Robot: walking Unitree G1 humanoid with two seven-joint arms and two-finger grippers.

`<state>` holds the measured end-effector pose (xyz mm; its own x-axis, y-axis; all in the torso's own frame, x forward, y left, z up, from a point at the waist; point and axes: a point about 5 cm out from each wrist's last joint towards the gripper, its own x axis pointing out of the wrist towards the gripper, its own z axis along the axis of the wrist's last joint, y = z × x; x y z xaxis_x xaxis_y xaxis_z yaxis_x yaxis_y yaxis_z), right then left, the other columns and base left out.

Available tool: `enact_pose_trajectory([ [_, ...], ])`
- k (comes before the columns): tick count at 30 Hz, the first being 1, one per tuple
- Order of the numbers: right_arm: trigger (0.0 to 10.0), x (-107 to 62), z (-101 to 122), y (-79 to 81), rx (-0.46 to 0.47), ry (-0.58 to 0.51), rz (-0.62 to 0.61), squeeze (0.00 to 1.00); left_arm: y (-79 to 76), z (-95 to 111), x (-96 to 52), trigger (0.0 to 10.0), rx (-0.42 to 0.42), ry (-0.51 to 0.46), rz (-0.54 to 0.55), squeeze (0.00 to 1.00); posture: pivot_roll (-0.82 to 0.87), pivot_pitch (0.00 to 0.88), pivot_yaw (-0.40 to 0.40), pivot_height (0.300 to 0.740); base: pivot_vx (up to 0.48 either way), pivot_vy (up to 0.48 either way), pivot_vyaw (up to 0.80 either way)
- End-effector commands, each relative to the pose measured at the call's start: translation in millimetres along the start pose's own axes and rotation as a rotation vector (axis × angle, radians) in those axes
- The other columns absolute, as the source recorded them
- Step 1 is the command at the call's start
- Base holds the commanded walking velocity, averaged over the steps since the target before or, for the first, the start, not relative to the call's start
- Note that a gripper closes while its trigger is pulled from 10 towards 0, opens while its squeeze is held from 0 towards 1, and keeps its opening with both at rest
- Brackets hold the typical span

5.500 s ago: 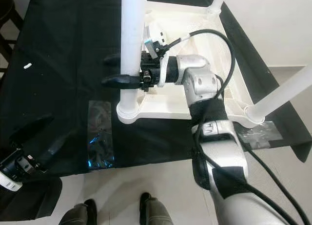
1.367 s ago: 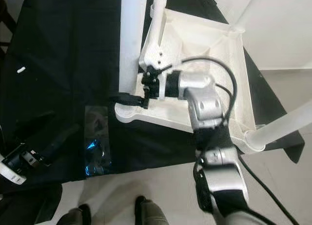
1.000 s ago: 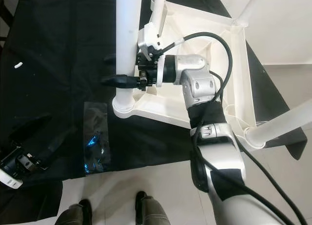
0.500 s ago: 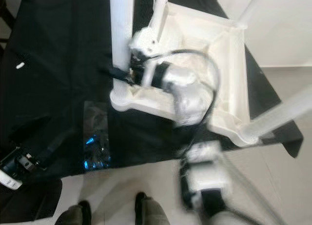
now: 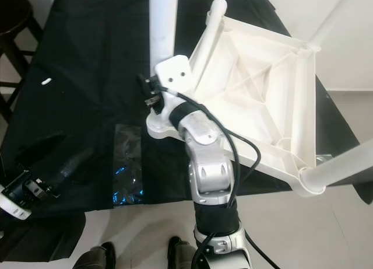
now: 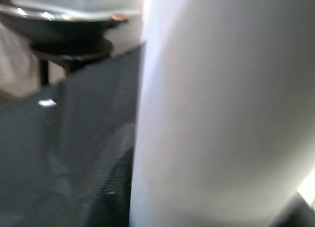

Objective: Building children table

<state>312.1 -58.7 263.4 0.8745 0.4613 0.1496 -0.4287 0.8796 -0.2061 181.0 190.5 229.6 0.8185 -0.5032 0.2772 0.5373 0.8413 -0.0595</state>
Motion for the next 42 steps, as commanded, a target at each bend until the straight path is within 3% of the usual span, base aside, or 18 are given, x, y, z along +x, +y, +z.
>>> enact_pose_trajectory([
  [1, 10.0, -2.2, -23.3, 17.5, 0.162, 0.092, 0.012, 1.0, -1.0, -1.9, -1.6, 10.0, 0.01, 0.015, -0.006, 0.0, 0.07, 0.288, -0.14, 0.74, 0.0, 0.0, 0.0],
  [3, 10.0, -2.8, -20.0, 17.6, 0.174, 0.079, 0.019, 1.0, -0.9, -1.9, -1.4, 10.0, 0.01, 0.015, -0.006, 0.0, 0.07, 0.288, -0.14, 0.74, 0.0, 0.0, 0.0],
  [4, 10.0, 4.3, -1.0, 13.2, 0.199, -0.039, 0.184, 1.0, -2.2, -1.3, -0.8, 10.0, 0.01, 0.012, -0.008, 0.0, 0.07, 0.292, -0.146, 0.74, 0.0, 0.0, 0.0],
  [5, 10.0, 7.4, 6.8, 9.5, 0.174, -0.091, 0.271, 1.0, -2.7, -1.2, -0.6, 10.0, 0.01, 0.012, -0.009, 0.0, 0.07, 0.293, -0.146, 0.74, 0.0, 0.0, 0.0],
  [6, 10.0, 7.4, 6.8, 9.5, 0.174, -0.091, 0.271, 1.0, -2.7, -1.2, -0.6, 10.0, 0.01, 0.012, -0.009, 0.0, 0.07, 0.293, -0.146, 0.74, 0.0, 0.0, 0.0],
  [7, 10.0, 10.5, 12.5, 5.0, 0.141, -0.13, 0.395, 0.83, -3.1, -1.1, -0.5, 10.0, 0.009, 0.011, -0.01, 0.0, 0.07, 0.296, -0.146, 0.74, 0.0, 0.0, 0.0],
  [9, 10.0, 11.6, 14.7, 2.0, 0.116, -0.144, 0.466, 0.83, -3.3, -1.1, -0.4, 10.0, 0.009, 0.011, -0.01, 0.0, 0.07, 0.296, -0.146, 0.74, 0.0, 0.0, 0.0],
  [10, 10.0, 14.1, 15.4, -4.2, 0.057, -0.154, 0.543, 0.0, -3.8, -0.9, -0.3, 10.0, 0.009, 0.011, -0.011, 0.0, 0.08, 0.3, -0.15, 0.74, 0.0, 0.0, 0.0],
  [11, 10.0, 14.1, 15.4, -4.2, 0.057, -0.154, 0.543, 0.0, -3.8, -0.9, -0.3, 10.0, 0.009, 0.011, -0.011, 0.0, 0.08, 0.3, -0.15, 0.74, 0.0, 0.0, 0.0],
  [14, 10.0, 20.0, 17.7, -18.8, -0.036, -0.162, 0.695, 0.0, -5.0, -0.2, -0.9, 10.0, 0.009, 0.01, -0.01, 0.0, 0.09, 0.307, -0.151, 0.74, 0.0, 0.0, 0.0],
  [15, 10.0, 22.4, 22.4, -27.8, -0.052, -0.169, 0.809, 0.0, -5.7, 0.5, -2.1, 10.0, 0.01, 0.01, -0.008, 0.0, 0.1, 0.315, -0.15, 0.74, 0.0, 0.0, 0.0],
  [24, 10.0, 39.4, 38.1, -46.1, -0.003, -0.188, 0.979, 0.0, -7.6, 2.7, -7.3, 10.0, 0.01, 0.023, -0.004, 0.0, 0.13, 0.335, -0.14, 0.74, 0.0, 0.0, 0.0],
  [25, 2.4, 40.7, 41.4, -47.4, -0.011, -0.195, 0.997, 0.0, -8.0, 3.1, -8.3, 10.0, 0.01, 0.026, -0.003, 0.0, 0.13, 0.338, -0.14, 0.74, 0.0, 0.0, 0.0],
  [26, 2.4, 40.7, 41.4, -47.4, -0.011, -0.195, 0.997, 0.0, -8.0, 3.1, -8.3, 10.0, 0.01, 0.026, -0.003, 0.0, 0.13, 0.338, -0.14, 0.74, 0.0, 0.0, 0.0],
  [27, 0.0, 41.1, 43.5, -48.8, -0.02, -0.2, 1.031, 0.0, -8.1, 3.2, -9.2, 10.0, 0.01, 0.029, -0.003, 0.0, 0.13, 0.339, -0.138, 0.74, 0.0, 0.0, 0.0],
  [36, 0.0, 38.8, 42.0, -59.4, -0.058, -0.186, 1.123, 0.0, -8.5, 3.5, -11.2, 10.0, 0.008, 0.037, -0.001, 0.0, 0.13, 0.342, -0.133, 0.74, 0.0, 0.0, 0.0],
  [40, 0.0, 36.7, 37.8, -68.3, -0.046, -0.184, 1.105, 0.0, -7.9, 3.3, -10.8, 10.0, 0.006, 0.039, -0.001, 0.0, 0.12, 0.34, -0.128, 0.74, 0.0, 0.0, 0.0],
  [42, 0.0, 32.9, 26.3, -74.4, -0.079, -0.167, 1.02, 0.0, -7.8, 3.2, -10.6, 10.0, 0.005, 0.038, -0.002, 0.0, 0.11, 0.335, -0.13, 0.74, 0.0, 0.0, 0.0],
])
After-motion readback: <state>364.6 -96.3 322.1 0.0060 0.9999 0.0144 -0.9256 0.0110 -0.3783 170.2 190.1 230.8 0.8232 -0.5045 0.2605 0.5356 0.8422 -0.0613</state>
